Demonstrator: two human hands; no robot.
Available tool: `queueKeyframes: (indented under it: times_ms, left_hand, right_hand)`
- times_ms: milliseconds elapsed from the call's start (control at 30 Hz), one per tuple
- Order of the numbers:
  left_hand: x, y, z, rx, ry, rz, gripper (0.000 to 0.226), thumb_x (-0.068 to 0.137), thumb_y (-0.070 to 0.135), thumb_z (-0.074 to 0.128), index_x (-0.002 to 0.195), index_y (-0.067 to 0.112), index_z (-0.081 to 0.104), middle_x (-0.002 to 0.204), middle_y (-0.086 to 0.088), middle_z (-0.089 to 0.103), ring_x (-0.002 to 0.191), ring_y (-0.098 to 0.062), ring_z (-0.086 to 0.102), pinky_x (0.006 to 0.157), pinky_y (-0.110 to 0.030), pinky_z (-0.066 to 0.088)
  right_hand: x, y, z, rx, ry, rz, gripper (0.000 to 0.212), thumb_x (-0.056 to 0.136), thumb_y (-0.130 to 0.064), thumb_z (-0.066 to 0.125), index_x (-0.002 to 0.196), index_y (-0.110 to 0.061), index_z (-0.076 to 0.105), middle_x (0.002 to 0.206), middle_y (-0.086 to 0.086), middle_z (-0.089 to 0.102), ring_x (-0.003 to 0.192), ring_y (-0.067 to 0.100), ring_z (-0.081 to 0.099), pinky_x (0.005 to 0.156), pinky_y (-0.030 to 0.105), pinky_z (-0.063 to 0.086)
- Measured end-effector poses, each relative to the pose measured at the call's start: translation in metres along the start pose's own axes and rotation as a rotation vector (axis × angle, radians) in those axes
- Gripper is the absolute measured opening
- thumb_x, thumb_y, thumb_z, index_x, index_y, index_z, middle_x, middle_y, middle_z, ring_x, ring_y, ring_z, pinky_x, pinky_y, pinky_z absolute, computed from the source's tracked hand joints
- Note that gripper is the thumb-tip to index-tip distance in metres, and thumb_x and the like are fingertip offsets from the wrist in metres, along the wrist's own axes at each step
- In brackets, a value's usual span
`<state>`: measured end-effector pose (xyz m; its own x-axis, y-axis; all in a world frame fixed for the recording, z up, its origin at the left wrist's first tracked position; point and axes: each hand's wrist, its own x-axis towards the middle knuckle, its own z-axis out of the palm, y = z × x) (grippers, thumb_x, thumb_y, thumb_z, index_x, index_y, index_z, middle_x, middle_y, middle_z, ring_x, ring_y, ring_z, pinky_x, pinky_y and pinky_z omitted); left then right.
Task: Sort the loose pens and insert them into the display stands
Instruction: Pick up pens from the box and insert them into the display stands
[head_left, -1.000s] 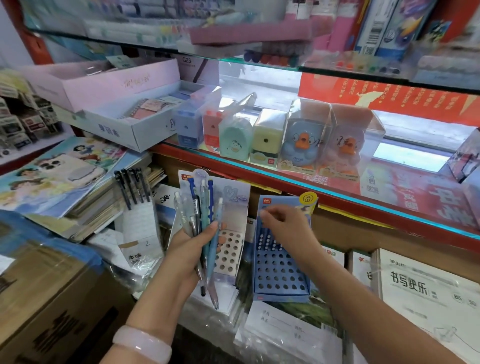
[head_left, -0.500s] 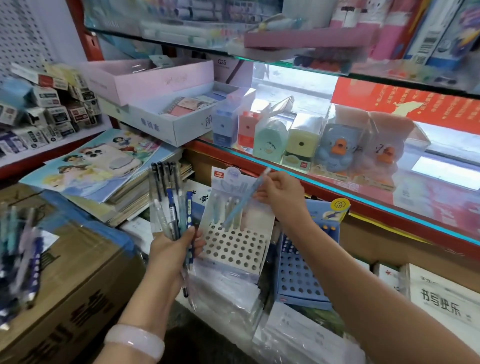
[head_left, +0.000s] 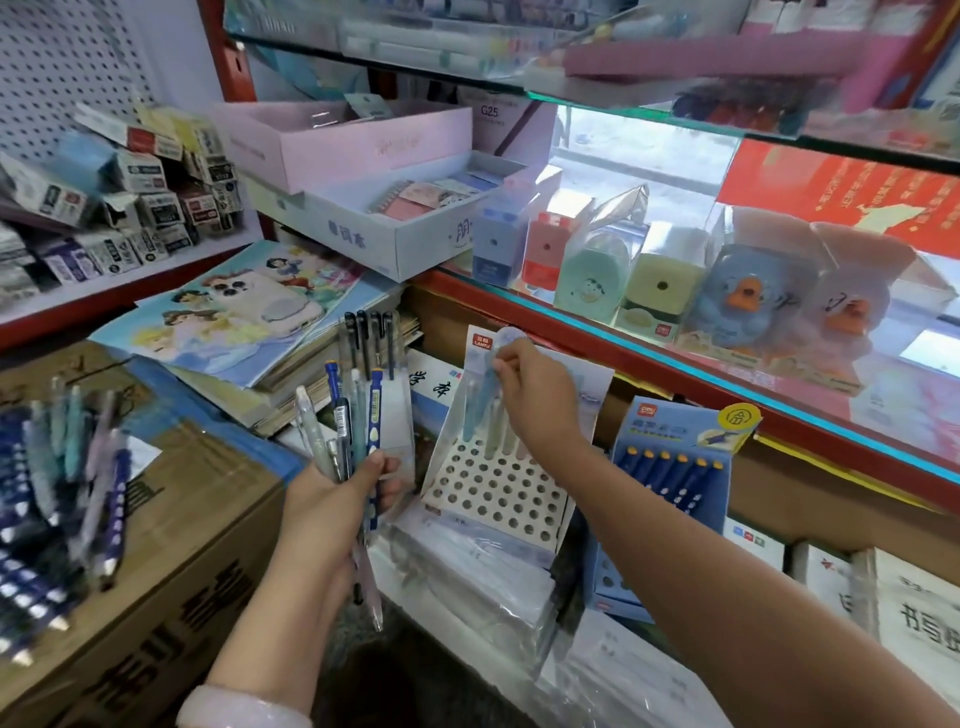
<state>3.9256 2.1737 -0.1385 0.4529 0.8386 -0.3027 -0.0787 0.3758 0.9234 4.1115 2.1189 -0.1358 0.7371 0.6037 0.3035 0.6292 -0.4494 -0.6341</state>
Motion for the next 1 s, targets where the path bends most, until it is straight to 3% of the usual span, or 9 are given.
queueKeyframes:
  times_ms: [100,300,367,433,667,900,1000]
  left_hand:
    - [-0.002,0.005,0.001,0.003,0.004,0.015,0.009,0.091,0.003,0.053,0.084,0.006,0.058,0.075,-0.012,0.063,0.062,-0.019,0.056,0.043,-0.016,0.048]
    - [-0.003,0.009,0.007,0.002,-0.003,0.025,0.01,0.09,0.004,0.055,0.085,0.011,0.059,0.075,-0.01,0.065,0.064,-0.018,0.058,0.056,-0.023,0.05]
    - [-0.001,0.008,0.008,0.013,-0.004,0.022,0.01,0.09,0.005,0.055,0.087,0.013,0.06,0.077,-0.009,0.066,0.066,-0.018,0.059,0.06,-0.025,0.05]
    - [0.0,0.008,0.009,0.026,-0.009,0.019,0.009,0.089,0.006,0.056,0.088,0.014,0.06,0.077,-0.008,0.067,0.067,-0.017,0.061,0.059,-0.024,0.05]
    - [0.004,0.006,0.012,0.048,-0.006,0.027,0.005,0.089,0.008,0.058,0.089,0.012,0.062,0.077,-0.006,0.068,0.066,-0.017,0.063,0.057,-0.023,0.048]
    - [0.003,0.004,0.012,0.05,-0.003,0.029,0.005,0.088,0.008,0.058,0.09,0.012,0.062,0.077,-0.007,0.068,0.067,-0.017,0.063,0.058,-0.024,0.049]
    - [0.002,0.005,0.012,0.046,-0.006,0.03,0.006,0.089,0.008,0.058,0.089,0.012,0.062,0.076,-0.007,0.068,0.065,-0.016,0.062,0.055,-0.021,0.05]
  right_hand:
    - [0.007,0.009,0.01,-0.107,-0.024,0.028,0.018,0.097,-0.024,0.045,0.106,-0.019,0.06,0.103,0.007,0.06,0.091,0.018,0.055,0.076,0.031,0.046]
    - [-0.001,0.02,0.02,-0.077,-0.013,0.005,0.022,0.093,-0.021,0.055,0.109,-0.013,0.068,0.106,0.003,0.063,0.093,0.011,0.054,0.079,0.016,0.043]
    - [0.0,0.019,0.021,-0.01,0.014,0.045,0.023,0.092,-0.021,0.058,0.109,-0.011,0.068,0.104,-0.002,0.054,0.091,0.006,0.049,0.072,0.005,0.034]
    - [0.003,0.019,0.02,-0.019,0.03,0.064,0.023,0.092,-0.022,0.057,0.11,-0.011,0.067,0.099,-0.006,0.046,0.088,0.004,0.047,0.064,0.003,0.03]
    - [0.008,0.023,0.022,-0.065,0.049,0.067,0.024,0.094,-0.021,0.054,0.113,-0.011,0.065,0.098,-0.006,0.045,0.087,0.003,0.044,0.061,0.004,0.029]
    - [0.013,0.017,0.021,-0.151,0.014,0.037,0.025,0.096,-0.022,0.05,0.112,-0.013,0.067,0.106,0.004,0.053,0.096,0.016,0.054,0.083,0.026,0.048]
    - [0.012,0.015,0.022,-0.194,-0.013,0.007,0.027,0.096,-0.023,0.05,0.116,-0.013,0.064,0.112,0.003,0.052,0.101,0.018,0.055,0.087,0.029,0.049]
